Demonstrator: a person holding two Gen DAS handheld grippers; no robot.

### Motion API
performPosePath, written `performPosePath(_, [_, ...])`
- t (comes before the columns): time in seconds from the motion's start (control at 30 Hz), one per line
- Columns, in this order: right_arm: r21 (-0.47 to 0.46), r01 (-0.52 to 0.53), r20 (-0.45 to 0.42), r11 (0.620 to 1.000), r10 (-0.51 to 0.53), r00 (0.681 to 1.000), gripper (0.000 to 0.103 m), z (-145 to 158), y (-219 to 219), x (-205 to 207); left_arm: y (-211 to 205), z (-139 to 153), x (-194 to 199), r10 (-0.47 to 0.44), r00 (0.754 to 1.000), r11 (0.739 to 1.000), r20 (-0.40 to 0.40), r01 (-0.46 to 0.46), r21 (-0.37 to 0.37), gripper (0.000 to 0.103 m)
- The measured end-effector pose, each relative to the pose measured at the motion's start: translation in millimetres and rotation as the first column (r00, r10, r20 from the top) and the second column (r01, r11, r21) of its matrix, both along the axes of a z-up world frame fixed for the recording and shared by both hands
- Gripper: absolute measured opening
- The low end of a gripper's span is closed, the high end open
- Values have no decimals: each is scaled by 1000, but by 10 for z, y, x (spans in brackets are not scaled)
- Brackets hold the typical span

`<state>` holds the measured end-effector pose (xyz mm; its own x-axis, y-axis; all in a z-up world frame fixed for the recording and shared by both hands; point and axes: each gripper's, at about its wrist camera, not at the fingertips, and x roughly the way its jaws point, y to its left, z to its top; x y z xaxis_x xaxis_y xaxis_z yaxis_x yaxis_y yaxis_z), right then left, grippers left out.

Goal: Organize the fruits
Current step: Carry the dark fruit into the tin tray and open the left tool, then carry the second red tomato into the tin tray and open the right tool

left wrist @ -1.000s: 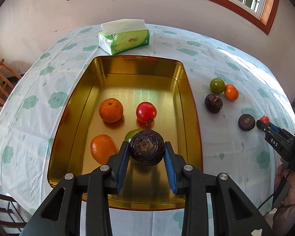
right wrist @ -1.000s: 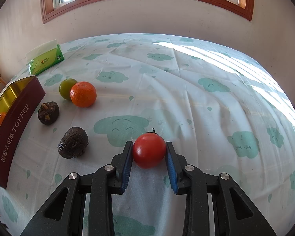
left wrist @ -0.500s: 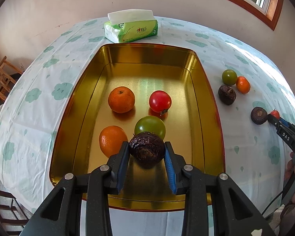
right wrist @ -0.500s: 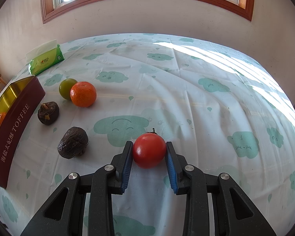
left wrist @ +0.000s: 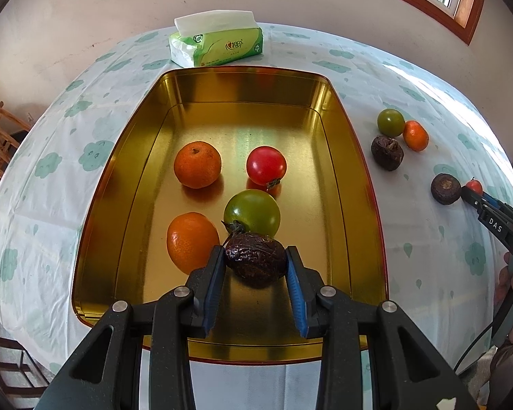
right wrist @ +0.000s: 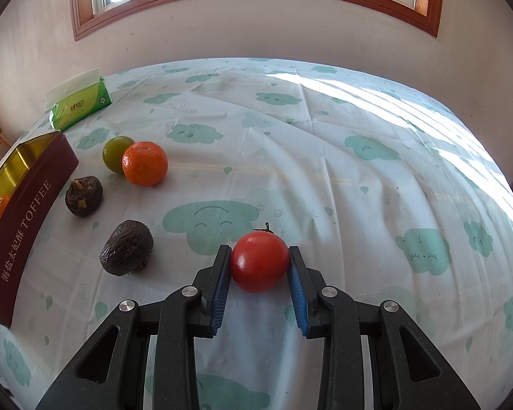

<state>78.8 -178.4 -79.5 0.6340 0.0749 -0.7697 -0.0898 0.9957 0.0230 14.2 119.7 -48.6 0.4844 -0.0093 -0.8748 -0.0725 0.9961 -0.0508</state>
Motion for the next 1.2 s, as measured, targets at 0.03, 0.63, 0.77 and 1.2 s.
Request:
performPosePath(0.03, [0, 0, 0, 1000, 0, 1000, 34, 0, 1, 0, 5, -2, 3, 0, 1000, 1000, 0, 0, -2, 32])
performPosePath(0.63, [36, 9, 14, 999, -10, 1000, 32, 20, -62, -16, 34, 133, -42, 15, 998, 999, 64, -12, -38, 66])
performPosePath(0.77, [53, 6, 13, 999, -7, 1000, 32, 25, -86, -25, 9, 227, -94, 16, 993, 999, 115, -11, -45, 72])
performPosePath(1.2, [55, -72, 104, 996, 66, 992, 32, 461, 197, -116, 276, 430, -213, 99, 976, 994, 195, -88, -63, 77])
